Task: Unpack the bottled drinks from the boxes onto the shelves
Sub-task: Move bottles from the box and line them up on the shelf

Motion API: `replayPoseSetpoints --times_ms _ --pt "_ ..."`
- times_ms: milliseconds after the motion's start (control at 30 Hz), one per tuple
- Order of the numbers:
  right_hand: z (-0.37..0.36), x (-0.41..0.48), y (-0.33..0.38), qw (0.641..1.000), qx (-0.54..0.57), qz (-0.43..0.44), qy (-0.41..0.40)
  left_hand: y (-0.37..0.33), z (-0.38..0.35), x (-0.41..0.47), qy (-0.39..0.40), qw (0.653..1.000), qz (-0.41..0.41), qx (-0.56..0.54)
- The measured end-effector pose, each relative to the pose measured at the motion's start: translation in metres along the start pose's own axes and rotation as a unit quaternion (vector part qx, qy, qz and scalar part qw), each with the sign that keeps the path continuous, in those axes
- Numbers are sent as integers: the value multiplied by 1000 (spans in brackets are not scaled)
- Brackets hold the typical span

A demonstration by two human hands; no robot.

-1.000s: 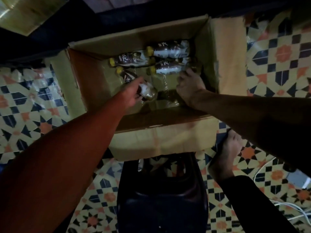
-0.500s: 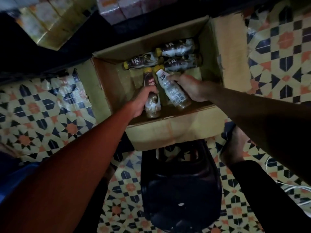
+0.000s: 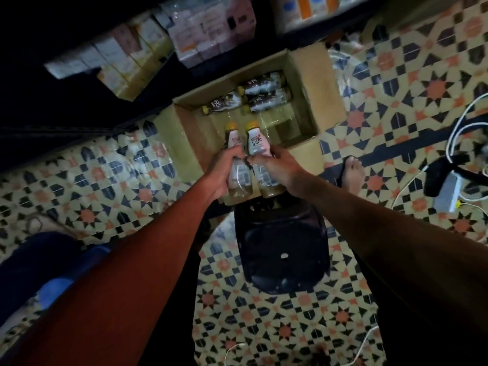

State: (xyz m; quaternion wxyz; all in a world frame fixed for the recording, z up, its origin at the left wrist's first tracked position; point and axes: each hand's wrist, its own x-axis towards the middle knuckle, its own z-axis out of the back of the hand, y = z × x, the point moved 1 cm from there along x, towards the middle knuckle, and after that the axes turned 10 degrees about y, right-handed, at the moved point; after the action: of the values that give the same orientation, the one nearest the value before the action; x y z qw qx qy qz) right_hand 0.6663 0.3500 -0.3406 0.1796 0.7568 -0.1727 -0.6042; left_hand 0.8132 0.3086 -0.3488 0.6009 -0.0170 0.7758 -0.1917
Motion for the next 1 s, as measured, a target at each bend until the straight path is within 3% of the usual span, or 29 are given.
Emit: replayPoseSetpoints --times_ms 367,600,733,1000 --pt "-65 -160 65 999 -27 32 3 -25 -26 -191 -11 999 -21 -37" --pt "-104 -258 127 997 10 75 -25 -67 -38 -299 -68 993 -90 30" --pt "-120 -300 156 993 -33 108 -32 -85 -41 -347 -115 983 -138 27" --pt "-133 -350 213 985 -52 161 -18 -127 -40 -417 -85 968 -234 25"
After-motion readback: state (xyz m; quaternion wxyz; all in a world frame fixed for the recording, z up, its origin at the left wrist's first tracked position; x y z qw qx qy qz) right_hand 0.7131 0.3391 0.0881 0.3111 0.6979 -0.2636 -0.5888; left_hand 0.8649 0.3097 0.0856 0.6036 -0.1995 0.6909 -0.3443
